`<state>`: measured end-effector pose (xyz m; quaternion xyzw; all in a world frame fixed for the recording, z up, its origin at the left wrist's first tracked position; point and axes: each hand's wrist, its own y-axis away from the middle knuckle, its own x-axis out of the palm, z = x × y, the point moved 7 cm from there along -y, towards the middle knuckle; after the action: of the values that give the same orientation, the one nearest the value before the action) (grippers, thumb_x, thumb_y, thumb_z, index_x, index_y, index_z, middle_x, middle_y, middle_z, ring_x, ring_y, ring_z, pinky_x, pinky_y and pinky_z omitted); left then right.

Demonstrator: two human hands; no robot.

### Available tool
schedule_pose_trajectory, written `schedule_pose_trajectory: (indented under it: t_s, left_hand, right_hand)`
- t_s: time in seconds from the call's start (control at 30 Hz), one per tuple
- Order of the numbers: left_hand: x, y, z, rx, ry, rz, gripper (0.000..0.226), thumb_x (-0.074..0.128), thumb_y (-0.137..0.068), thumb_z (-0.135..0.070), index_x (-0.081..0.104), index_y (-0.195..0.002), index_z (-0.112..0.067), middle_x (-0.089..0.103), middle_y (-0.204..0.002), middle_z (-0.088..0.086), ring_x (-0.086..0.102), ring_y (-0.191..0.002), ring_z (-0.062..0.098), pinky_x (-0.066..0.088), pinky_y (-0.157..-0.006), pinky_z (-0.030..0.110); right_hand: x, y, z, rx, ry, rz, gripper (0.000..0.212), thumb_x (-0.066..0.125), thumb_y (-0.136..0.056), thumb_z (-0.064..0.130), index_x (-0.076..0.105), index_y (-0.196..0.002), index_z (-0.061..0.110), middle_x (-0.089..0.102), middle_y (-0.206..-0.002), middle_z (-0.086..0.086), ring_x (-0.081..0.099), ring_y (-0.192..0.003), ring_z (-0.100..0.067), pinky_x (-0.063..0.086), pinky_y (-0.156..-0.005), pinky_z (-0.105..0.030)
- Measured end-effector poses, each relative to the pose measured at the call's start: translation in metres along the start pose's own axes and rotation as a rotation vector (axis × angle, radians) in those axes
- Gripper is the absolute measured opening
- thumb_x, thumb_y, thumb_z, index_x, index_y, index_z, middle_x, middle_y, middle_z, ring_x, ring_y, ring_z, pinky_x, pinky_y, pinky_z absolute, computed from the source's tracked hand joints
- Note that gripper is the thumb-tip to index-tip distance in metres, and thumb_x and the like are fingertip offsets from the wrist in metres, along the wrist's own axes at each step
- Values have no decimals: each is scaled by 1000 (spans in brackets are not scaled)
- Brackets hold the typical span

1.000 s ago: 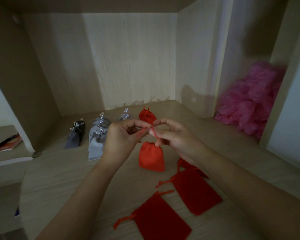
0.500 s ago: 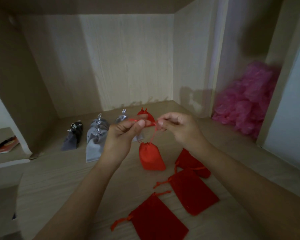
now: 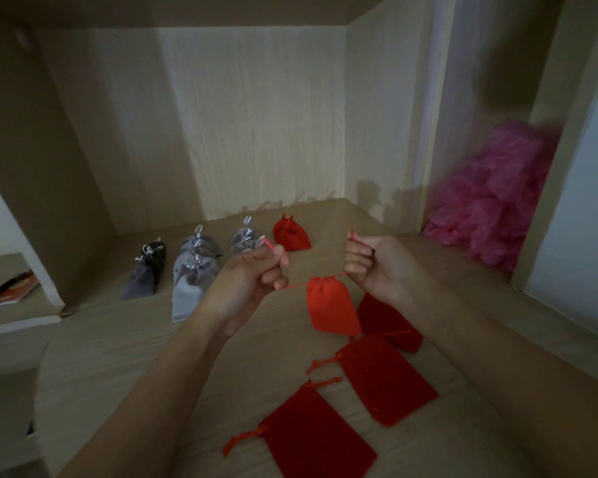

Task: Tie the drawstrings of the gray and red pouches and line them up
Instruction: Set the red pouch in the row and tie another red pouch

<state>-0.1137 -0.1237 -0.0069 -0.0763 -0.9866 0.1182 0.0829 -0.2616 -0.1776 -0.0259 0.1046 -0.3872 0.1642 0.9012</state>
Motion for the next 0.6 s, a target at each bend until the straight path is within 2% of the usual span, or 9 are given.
schedule_pose_trajectory:
  t_s: [0.1,0.3,0.33,0.4,0.5,0.6]
  left_hand:
    - [1,1,8,-108,-40,14,19,43,-95,-8,48,-77,-4,39,-44,-7,27,-46,5,38,-50,16]
    - [-2,-1,16,-175,-104,22,23,42,-96,-9,49,-75,-5,38,-41,-7,28,-48,7,38,-57,20]
    - [-3,-1,19,-195,-114,32,24,43,-96,-11,51,-75,-4,34,-44,-10,31,-47,8,39,-56,21]
    - [-3,0,27,-232,-173,71,25,45,-96,-13,55,-75,-4,28,-49,-4,37,-45,9,44,-52,21]
    - [0,2,32,-229,-357,145,19,50,-94,-11,62,-81,-3,30,-51,-1,40,-44,9,45,-44,21]
    - [6,6,29,-208,-504,254,14,58,-90,-12,64,-89,0,35,-50,2,37,-43,11,40,-44,22]
  right_hand:
    - [-10,-2,8,-42,70,-18,34,31,-100,7,31,-67,18,24,-39,7,21,-29,-4,21,-29,-16]
    - [-5,-1,13,-98,198,12,35,30,-100,7,33,-67,19,25,-37,8,21,-29,-2,21,-30,-15]
    - [-3,-1,13,-115,261,26,35,32,-100,8,36,-68,20,26,-38,9,22,-30,-2,22,-30,-15]
    - [2,1,13,-153,383,68,31,35,-100,10,44,-71,19,28,-40,10,24,-31,-2,25,-32,-16]
    - [12,7,13,-176,536,152,26,38,-98,15,50,-75,15,28,-43,9,25,-33,-4,28,-35,-18]
    - [23,18,13,-244,840,231,23,57,-89,29,56,-72,13,27,-48,6,25,-38,-5,30,-40,-20]
